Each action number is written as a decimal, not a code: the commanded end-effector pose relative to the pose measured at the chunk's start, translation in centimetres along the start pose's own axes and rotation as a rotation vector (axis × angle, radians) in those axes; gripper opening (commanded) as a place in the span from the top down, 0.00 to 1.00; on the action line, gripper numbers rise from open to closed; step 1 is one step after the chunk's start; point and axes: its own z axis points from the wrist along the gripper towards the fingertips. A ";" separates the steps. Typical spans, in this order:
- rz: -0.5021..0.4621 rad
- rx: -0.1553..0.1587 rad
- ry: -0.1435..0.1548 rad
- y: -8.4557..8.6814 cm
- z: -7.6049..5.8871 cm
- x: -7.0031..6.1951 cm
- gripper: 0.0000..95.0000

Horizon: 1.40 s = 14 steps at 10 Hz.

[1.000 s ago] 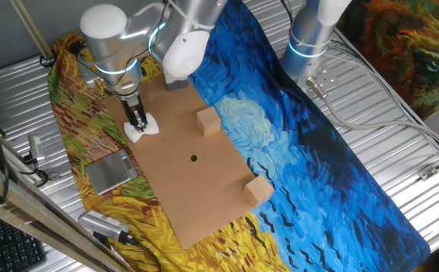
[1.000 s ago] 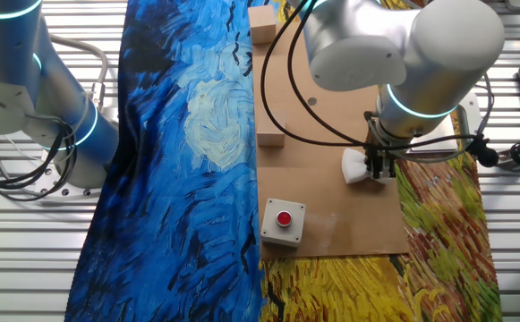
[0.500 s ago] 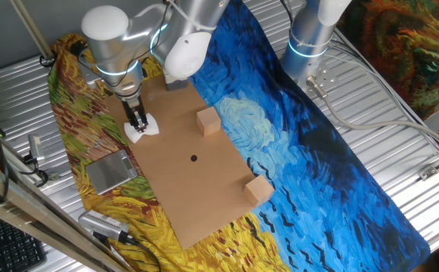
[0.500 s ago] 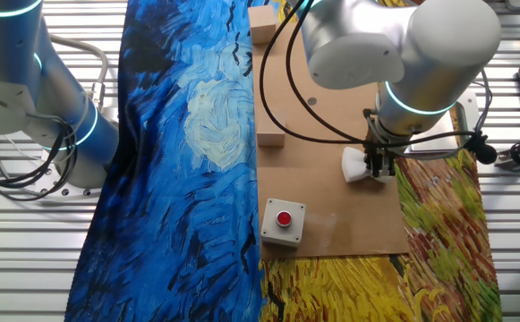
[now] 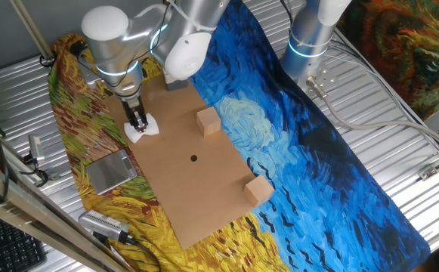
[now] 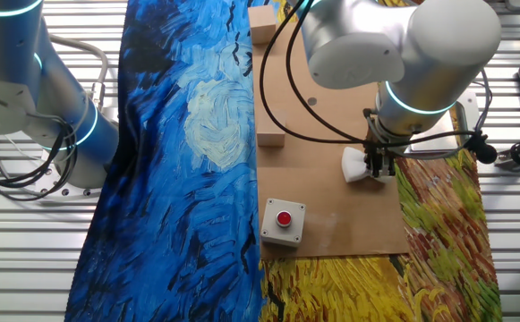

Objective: Clean the tabletop with a sponge

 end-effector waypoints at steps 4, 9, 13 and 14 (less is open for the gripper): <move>0.000 0.002 0.004 0.0 0.0 0.0 1.00; -0.032 0.010 0.004 0.0 0.0 0.0 0.60; -0.051 0.014 0.000 0.0 0.0 0.0 0.40; -0.053 0.016 0.001 0.0 0.0 0.0 0.40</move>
